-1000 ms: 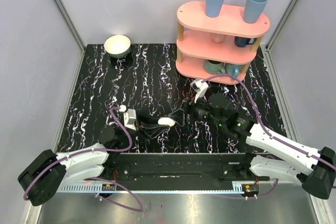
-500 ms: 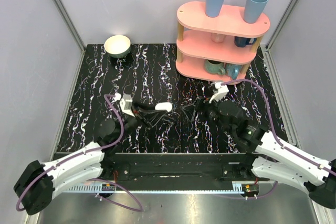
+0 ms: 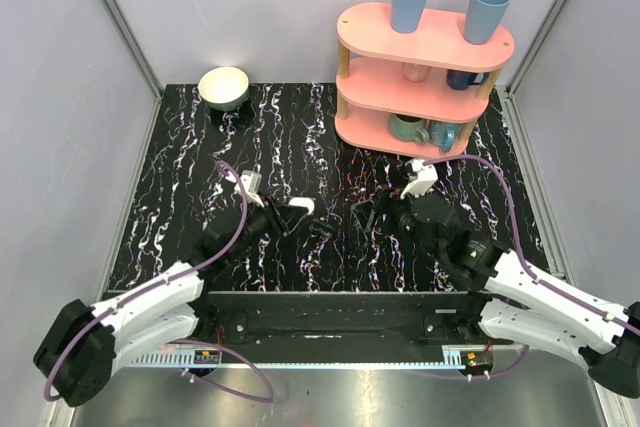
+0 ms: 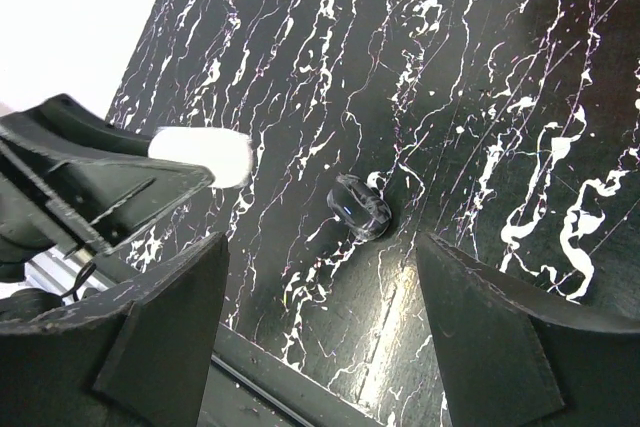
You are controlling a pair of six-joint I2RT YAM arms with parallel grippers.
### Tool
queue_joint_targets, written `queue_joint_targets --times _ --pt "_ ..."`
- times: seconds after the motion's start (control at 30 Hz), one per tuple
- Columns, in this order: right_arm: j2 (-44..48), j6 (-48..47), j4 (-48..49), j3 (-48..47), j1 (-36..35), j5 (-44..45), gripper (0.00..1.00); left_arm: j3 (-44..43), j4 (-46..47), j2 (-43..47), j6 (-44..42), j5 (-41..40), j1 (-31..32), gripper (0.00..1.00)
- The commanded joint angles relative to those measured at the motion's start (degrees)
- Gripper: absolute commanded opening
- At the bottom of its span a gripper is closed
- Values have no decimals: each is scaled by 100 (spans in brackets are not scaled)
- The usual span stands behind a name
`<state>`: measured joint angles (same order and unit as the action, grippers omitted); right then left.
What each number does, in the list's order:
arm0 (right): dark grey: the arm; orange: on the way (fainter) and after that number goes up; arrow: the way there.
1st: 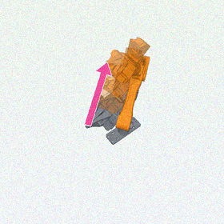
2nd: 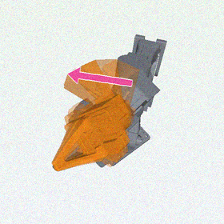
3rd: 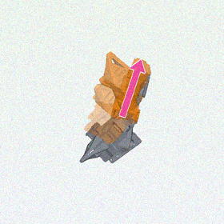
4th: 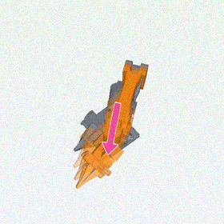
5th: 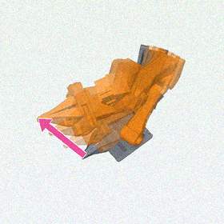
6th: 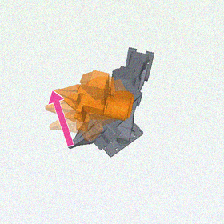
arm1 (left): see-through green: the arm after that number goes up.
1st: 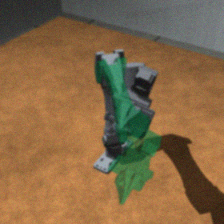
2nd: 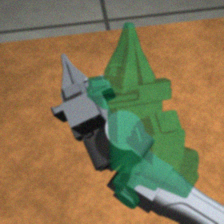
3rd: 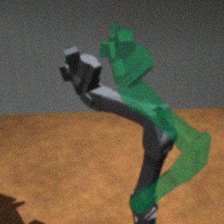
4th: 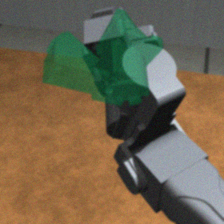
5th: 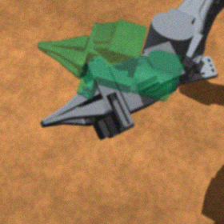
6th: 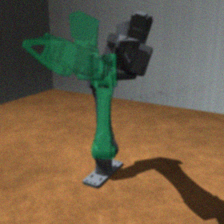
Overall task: Insert the wireless bluetooth earbuds into the charging case
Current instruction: Place the charging case with the earbuds at the center of the board.
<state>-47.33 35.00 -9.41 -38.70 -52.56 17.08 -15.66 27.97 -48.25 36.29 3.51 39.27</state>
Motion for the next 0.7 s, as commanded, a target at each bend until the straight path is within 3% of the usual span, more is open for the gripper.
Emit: queue_joint_targets --times 0.0,0.13,0.23,0.5,0.67 --pt "-100 138 97 -32 -18 138 83 -236 199 -386 571 685 -419 0" --pt "-180 147 80 -111 -18 50 83 133 1488 -1105 1098 1447 -1138 0" --pt "-198 138 80 -121 -18 41 83 81 1756 -1685 1424 1985 -1482 0" --pt "-110 217 62 -50 -18 6 83 -394 2002 -2724 1547 2409 -1580 2" --pt "-22 279 53 29 -18 23 83 -394 2661 -3269 1819 2479 -1633 4"
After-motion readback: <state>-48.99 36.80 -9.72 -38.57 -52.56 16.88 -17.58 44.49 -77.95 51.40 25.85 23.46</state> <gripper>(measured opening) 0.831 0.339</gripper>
